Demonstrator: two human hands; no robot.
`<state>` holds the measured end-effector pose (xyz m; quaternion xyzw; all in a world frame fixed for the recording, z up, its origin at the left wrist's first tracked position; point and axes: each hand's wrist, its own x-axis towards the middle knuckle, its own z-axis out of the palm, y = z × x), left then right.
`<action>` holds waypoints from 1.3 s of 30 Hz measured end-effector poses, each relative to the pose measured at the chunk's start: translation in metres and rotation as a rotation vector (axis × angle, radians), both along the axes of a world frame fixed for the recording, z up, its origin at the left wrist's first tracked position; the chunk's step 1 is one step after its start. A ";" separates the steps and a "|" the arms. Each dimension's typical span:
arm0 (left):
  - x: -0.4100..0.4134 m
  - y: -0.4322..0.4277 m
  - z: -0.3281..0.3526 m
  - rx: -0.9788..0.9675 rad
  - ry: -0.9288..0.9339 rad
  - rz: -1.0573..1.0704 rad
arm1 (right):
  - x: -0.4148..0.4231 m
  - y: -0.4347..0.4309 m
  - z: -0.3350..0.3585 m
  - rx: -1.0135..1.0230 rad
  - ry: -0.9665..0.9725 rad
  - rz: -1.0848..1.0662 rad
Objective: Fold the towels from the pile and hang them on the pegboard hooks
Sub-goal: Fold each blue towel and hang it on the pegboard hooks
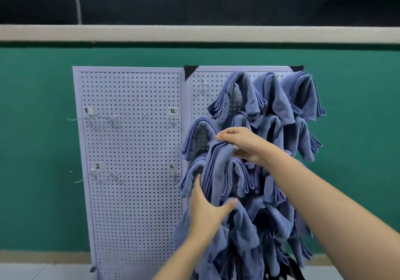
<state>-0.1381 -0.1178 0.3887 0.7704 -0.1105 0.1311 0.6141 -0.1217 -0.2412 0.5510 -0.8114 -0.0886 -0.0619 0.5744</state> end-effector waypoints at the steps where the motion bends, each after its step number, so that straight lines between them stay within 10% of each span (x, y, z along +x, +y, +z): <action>1: 0.004 0.001 -0.001 0.040 -0.048 0.061 | -0.001 -0.006 0.007 0.063 -0.013 -0.015; 8: 0.031 0.037 0.052 0.013 -0.275 0.213 | 0.006 -0.068 0.016 0.383 0.048 -0.073; 13: 0.043 0.044 0.125 0.094 -0.308 0.182 | 0.008 -0.076 -0.004 -0.197 -0.070 -0.225; 20: 0.057 0.027 0.214 0.252 -0.363 0.250 | 0.016 -0.016 0.045 -0.326 -0.331 0.087; 26: 0.073 0.038 0.263 0.245 -0.446 0.249 | 0.036 0.003 0.083 -0.713 -0.657 -0.279; 39: 0.124 0.040 0.305 -0.003 -0.539 0.410 | 0.087 0.025 0.148 -0.636 -0.793 -0.563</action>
